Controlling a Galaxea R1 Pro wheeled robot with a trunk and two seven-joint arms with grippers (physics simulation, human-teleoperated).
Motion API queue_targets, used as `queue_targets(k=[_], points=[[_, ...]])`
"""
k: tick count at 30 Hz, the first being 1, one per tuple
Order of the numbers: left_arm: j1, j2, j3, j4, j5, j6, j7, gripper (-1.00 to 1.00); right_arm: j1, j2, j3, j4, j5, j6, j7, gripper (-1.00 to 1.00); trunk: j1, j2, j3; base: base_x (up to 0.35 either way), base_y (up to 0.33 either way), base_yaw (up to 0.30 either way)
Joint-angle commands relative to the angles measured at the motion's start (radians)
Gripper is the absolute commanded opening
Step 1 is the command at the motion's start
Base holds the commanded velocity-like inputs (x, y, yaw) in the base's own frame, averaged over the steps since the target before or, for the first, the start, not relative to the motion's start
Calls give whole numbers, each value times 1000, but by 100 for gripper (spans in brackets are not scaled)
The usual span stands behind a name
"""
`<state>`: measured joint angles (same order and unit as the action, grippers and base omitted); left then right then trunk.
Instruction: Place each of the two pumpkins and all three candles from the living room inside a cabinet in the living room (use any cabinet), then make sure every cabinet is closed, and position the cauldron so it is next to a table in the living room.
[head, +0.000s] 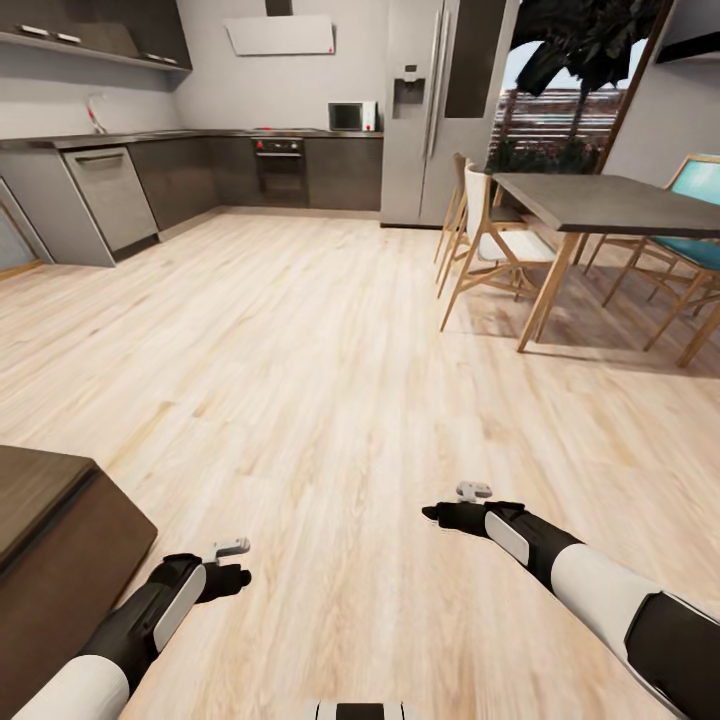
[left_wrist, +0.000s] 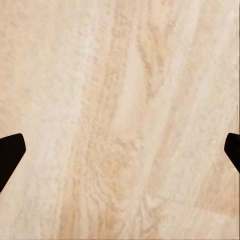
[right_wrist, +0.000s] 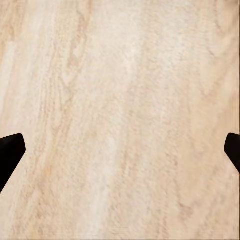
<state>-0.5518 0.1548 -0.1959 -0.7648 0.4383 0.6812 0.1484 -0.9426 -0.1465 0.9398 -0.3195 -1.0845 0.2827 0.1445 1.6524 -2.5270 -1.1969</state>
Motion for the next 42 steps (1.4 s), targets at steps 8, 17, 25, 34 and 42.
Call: queue_targets(k=[8,17,25,34,42], points=[[0,1,-5,-2,11,3,10,100,-1,-1,4,-1,-3,2,2,100,0,0,-1,327,-116,-2],[0,2,-5,-2,11,3,10,100,-1,-1,4,0,-3,-6,3,100,0,0,-1,327,-107,0],[0,2,-5,-2,11,3,10,100,-1,-1,4,0,-3,-10,3,100,0,0,-1,330,-12,0],[0,1,-5,-2,11,3,10,100,-1,-1,4,0,-3,-10,3,100,0,0,-1,325,-58,0],[0,1,-5,-2,11,3,11,100,-1,-1,4,0,-3,-10,3,100,0,0,-1,310,-145,0]])
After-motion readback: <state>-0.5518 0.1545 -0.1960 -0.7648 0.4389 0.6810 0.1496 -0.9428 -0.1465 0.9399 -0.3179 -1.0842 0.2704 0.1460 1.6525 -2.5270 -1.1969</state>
